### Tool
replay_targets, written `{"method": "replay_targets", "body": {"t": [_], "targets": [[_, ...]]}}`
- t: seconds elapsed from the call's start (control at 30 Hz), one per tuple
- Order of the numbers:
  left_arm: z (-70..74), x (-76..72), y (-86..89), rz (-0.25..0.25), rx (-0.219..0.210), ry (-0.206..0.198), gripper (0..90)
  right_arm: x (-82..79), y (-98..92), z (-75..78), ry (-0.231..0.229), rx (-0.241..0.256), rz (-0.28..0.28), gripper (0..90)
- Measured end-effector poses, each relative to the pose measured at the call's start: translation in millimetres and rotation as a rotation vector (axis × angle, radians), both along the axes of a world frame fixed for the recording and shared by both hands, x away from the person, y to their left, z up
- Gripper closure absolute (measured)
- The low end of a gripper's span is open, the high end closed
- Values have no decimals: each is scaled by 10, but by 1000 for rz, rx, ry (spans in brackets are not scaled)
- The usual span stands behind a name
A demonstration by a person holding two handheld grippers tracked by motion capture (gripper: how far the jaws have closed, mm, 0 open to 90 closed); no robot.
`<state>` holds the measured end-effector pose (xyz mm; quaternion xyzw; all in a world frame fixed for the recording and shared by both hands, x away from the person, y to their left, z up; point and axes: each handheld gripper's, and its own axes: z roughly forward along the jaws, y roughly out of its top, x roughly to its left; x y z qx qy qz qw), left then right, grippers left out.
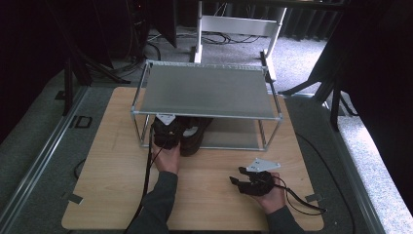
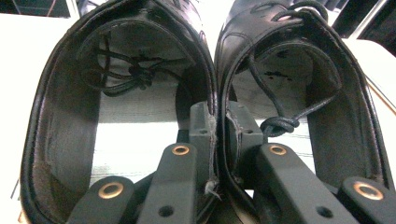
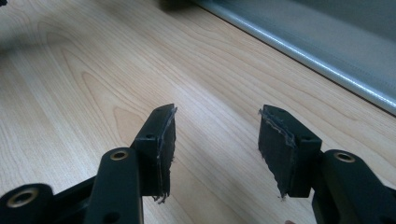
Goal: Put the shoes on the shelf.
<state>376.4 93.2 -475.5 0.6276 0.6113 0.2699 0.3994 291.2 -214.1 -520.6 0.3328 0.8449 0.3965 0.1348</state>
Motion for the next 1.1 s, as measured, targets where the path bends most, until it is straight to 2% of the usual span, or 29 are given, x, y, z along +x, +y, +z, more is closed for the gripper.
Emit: {"method": "replay_targets", "body": {"t": [0.17,0.47,0.63,1.1], "targets": [[-49,13,-32,32,5,-25,826,3,-33,2,1,7,-8,457],[-137,60,-30,50,26,-17,826,-5,-36,-4,1,5,-9,457],[-191,77,-36,66,25,-27,826,-5,-34,-11,2,3,-8,457],[-240,152,-94,106,43,-35,826,-4,-35,-21,7,4,-7,457]]}}
